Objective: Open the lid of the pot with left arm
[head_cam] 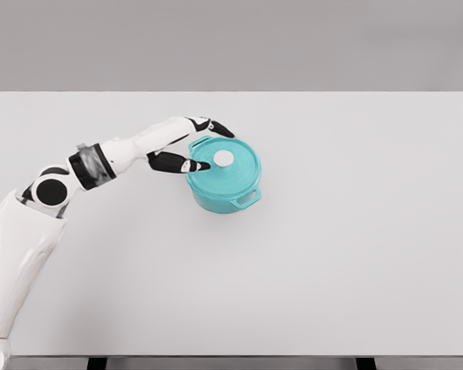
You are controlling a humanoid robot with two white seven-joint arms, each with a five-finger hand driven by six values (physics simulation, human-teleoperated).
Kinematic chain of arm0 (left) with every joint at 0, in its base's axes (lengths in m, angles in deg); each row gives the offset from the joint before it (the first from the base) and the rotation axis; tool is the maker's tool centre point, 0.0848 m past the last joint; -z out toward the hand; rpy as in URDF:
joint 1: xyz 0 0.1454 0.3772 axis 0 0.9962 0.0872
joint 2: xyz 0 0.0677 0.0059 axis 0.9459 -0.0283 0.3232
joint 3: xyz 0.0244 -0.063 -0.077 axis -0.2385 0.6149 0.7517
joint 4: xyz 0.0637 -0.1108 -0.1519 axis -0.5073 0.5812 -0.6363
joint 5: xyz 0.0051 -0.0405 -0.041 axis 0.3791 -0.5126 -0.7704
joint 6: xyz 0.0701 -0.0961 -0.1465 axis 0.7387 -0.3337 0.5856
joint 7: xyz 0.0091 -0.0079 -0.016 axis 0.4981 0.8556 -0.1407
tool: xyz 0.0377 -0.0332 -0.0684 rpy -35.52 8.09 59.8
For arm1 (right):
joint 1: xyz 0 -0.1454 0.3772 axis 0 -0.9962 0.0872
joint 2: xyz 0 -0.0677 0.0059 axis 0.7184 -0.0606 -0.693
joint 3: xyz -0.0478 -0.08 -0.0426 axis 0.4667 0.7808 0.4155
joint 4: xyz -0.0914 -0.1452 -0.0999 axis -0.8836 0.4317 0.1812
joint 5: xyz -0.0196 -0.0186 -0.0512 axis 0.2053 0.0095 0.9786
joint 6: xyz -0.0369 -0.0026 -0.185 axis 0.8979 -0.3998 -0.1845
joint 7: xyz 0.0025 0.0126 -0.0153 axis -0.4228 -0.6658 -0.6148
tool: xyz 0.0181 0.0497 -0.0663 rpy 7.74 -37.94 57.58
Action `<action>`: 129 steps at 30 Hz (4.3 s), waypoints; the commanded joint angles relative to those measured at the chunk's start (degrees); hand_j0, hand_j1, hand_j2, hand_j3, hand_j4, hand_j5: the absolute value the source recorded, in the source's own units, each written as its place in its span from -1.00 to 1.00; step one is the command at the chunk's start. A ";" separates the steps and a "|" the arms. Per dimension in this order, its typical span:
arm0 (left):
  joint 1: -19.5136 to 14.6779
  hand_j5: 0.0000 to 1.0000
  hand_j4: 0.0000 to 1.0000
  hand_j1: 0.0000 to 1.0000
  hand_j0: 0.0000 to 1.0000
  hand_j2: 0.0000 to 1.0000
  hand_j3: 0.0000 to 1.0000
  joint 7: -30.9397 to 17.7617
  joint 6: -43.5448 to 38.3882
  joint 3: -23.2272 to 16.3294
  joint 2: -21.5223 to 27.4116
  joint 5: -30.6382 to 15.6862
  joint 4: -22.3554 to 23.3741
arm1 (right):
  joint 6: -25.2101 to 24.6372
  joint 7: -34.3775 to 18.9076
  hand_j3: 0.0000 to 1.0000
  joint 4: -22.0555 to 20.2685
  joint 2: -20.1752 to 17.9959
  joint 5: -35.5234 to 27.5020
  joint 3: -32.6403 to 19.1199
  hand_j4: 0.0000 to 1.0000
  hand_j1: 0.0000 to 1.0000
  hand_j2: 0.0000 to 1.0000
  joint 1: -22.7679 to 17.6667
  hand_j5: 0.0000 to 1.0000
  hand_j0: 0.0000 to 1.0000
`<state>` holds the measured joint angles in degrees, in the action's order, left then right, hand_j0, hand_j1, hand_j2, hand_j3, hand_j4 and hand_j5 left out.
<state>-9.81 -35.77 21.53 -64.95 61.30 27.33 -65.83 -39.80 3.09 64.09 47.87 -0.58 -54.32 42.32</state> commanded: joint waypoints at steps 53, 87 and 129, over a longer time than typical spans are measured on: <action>-0.62 0.39 0.39 0.39 0.39 0.39 0.39 0.02 -7.77 -2.66 -2.87 -0.56 3.18 | 0.00 0.00 1.00 0.01 0.00 -0.03 0.00 1.00 1.00 1.00 0.00 1.00 1.00; -0.62 0.04 0.04 0.04 0.04 0.04 0.04 0.02 -7.77 -2.57 -2.52 -0.56 1.16 | 0.00 0.00 1.00 0.01 0.00 -0.03 0.00 1.00 1.00 1.00 0.00 1.00 1.00; 1.41 0.05 0.05 0.05 0.05 0.05 0.05 0.02 -7.77 -0.55 6.79 -4.43 -0.69 | 0.00 0.00 1.00 0.01 0.00 -0.03 0.00 1.00 1.00 1.00 0.00 1.00 1.00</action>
<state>-8.31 -35.77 13.90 -65.60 67.54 23.74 -66.54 -39.80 3.09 64.09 47.87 -0.58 -54.32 42.32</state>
